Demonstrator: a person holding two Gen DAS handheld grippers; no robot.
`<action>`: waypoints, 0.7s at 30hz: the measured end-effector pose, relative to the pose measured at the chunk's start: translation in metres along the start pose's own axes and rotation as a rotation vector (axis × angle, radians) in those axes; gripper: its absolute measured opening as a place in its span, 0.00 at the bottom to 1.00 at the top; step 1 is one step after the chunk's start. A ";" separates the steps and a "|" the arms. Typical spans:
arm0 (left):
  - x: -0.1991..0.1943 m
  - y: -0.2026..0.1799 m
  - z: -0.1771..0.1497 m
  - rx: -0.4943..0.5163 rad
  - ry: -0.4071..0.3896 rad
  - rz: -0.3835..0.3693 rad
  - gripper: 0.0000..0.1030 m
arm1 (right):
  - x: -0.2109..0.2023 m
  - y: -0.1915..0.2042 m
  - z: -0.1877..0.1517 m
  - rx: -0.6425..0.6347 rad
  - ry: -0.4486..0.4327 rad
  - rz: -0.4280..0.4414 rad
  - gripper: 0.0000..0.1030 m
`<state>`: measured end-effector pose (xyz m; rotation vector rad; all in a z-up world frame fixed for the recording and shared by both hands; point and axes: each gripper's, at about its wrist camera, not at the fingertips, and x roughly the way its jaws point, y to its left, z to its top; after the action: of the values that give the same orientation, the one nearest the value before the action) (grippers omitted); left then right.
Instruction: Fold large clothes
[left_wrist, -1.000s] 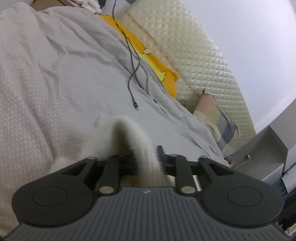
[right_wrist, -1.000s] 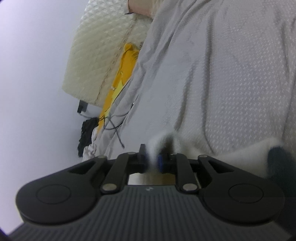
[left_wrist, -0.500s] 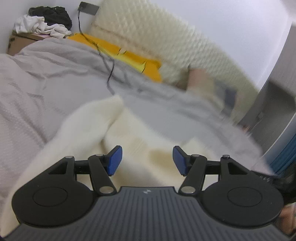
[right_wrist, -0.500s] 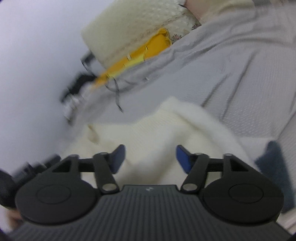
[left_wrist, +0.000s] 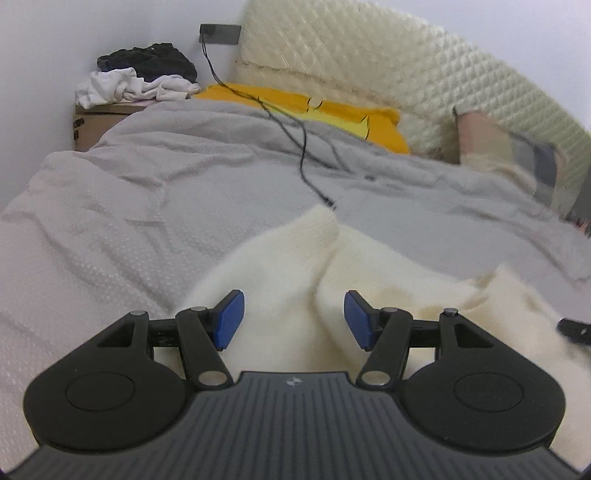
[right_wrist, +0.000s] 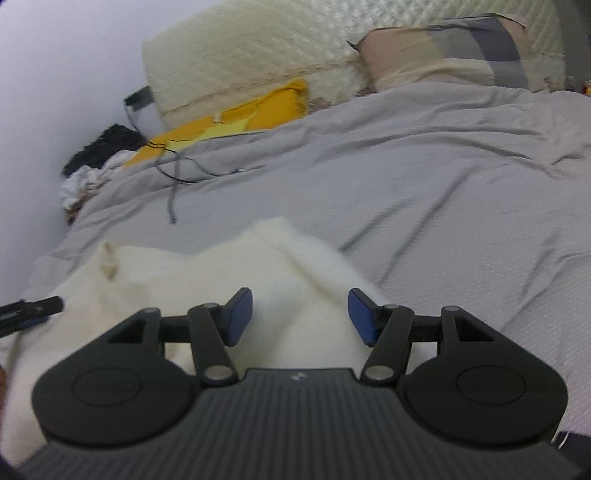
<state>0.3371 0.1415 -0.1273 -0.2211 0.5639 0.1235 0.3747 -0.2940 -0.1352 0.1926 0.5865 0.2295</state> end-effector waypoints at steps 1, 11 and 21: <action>0.004 0.002 0.001 0.004 -0.002 0.014 0.63 | 0.003 0.001 0.001 -0.013 0.000 -0.021 0.58; 0.026 0.010 0.003 0.125 0.047 0.160 0.50 | 0.011 0.004 0.003 -0.108 -0.005 -0.100 0.58; 0.045 0.006 -0.002 0.221 0.109 0.175 0.16 | 0.015 0.002 -0.002 -0.110 0.039 -0.113 0.12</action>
<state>0.3728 0.1492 -0.1544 0.0373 0.7005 0.2177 0.3857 -0.2879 -0.1439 0.0484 0.6197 0.1555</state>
